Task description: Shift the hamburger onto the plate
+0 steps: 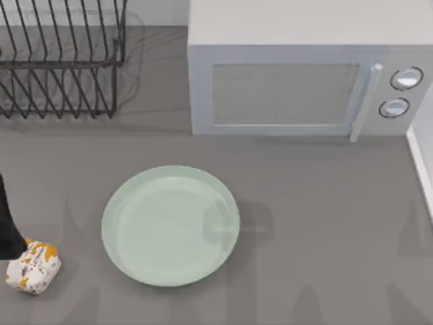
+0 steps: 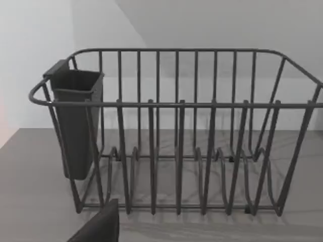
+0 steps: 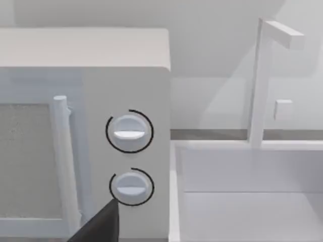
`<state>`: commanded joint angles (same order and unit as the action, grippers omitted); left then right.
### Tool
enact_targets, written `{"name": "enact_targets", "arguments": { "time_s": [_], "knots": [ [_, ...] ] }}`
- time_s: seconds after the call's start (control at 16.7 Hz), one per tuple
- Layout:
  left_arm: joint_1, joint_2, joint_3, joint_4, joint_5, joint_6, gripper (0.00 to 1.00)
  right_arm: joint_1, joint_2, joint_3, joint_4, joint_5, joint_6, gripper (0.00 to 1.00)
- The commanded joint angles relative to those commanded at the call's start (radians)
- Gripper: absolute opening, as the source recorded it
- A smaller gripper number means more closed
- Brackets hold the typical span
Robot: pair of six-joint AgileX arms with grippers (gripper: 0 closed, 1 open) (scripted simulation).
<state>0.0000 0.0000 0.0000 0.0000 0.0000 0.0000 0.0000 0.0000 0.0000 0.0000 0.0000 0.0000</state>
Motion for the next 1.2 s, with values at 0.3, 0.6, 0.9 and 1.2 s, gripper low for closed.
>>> {"name": "enact_targets", "arguments": {
  "time_s": [0.3,0.6,0.9,1.2],
  "knots": [
    [-0.006,0.065,0.05,-0.053,0.0,0.007,1.0,0.0,0.0,0.0,0.0,0.0,0.0,1.0],
    [-0.035,0.382,0.249,-0.265,0.003,0.038,1.0,0.0,0.0,0.0,0.0,0.0,0.0,1.0],
    [-0.069,0.863,0.506,-0.542,0.004,0.076,1.0,0.0,0.0,0.0,0.0,0.0,0.0,1.0],
    [-0.098,1.251,0.737,-0.79,0.004,0.11,1.0,0.0,0.0,0.0,0.0,0.0,0.0,1.0]
  ]
}}
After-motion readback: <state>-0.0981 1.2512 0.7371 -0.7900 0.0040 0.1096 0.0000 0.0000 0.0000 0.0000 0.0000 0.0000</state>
